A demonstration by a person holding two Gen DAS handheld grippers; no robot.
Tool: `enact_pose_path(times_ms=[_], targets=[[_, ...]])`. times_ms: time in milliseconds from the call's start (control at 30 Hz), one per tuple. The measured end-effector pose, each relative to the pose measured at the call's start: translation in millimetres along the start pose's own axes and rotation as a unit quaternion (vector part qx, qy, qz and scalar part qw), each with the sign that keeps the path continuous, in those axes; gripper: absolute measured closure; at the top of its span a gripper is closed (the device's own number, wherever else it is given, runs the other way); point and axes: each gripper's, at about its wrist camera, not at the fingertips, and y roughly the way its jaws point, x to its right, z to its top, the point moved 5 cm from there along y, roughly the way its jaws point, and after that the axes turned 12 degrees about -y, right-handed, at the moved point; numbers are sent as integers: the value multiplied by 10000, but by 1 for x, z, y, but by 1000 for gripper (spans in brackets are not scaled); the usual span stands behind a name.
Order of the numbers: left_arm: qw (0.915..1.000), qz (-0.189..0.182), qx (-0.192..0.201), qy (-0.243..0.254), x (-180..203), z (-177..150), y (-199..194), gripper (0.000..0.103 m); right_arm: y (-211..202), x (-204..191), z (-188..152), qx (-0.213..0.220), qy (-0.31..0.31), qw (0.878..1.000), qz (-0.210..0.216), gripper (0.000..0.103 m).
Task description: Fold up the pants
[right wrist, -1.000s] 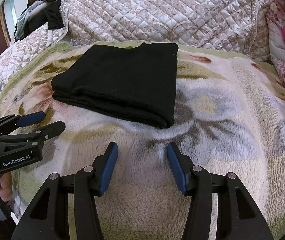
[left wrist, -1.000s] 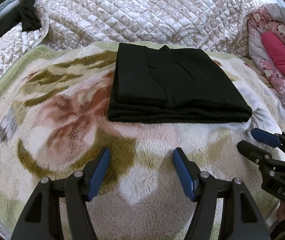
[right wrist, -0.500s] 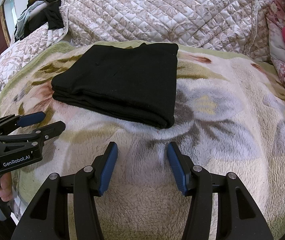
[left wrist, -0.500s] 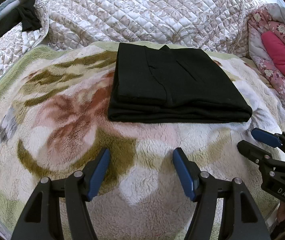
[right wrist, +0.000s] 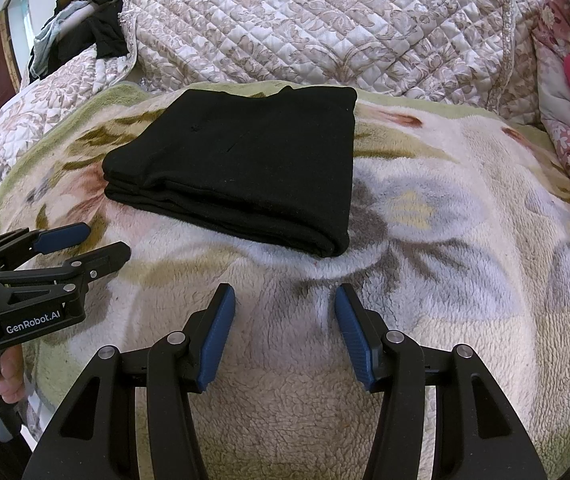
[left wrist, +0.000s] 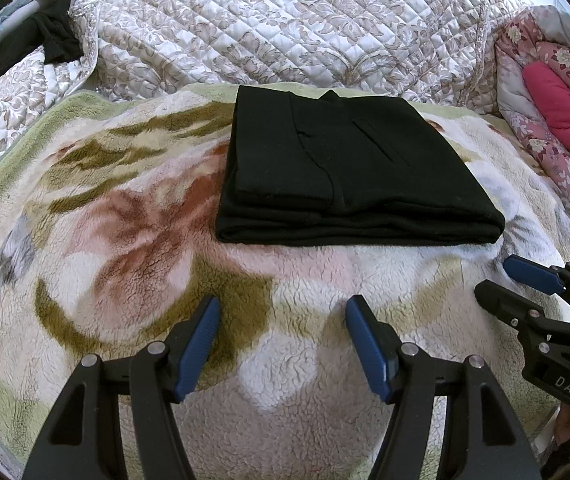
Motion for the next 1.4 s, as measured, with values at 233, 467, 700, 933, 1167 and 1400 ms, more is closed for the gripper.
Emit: enact_pose_path(times_ms=[233, 467, 700, 933, 1167, 1400], targets=[[10000, 2, 0, -1, 0, 0, 0, 35, 0, 0, 0, 2, -3, 10000, -4, 50], [10000, 3, -1, 1, 0, 0, 0, 35, 1, -1, -1, 4, -4, 10000, -7, 50], [10000, 4, -1, 1, 0, 0, 0, 35, 1, -1, -1, 10, -6, 10000, -8, 50], [10000, 7, 0, 1, 0, 0, 0, 35, 1, -2, -1, 11, -6, 10000, -10, 50], [10000, 8, -1, 1, 0, 0, 0, 35, 1, -1, 0, 26, -9, 10000, -10, 48], [10000, 10, -1, 2, 0, 0, 0, 35, 1, -1, 0, 30, -6, 10000, -14, 47]])
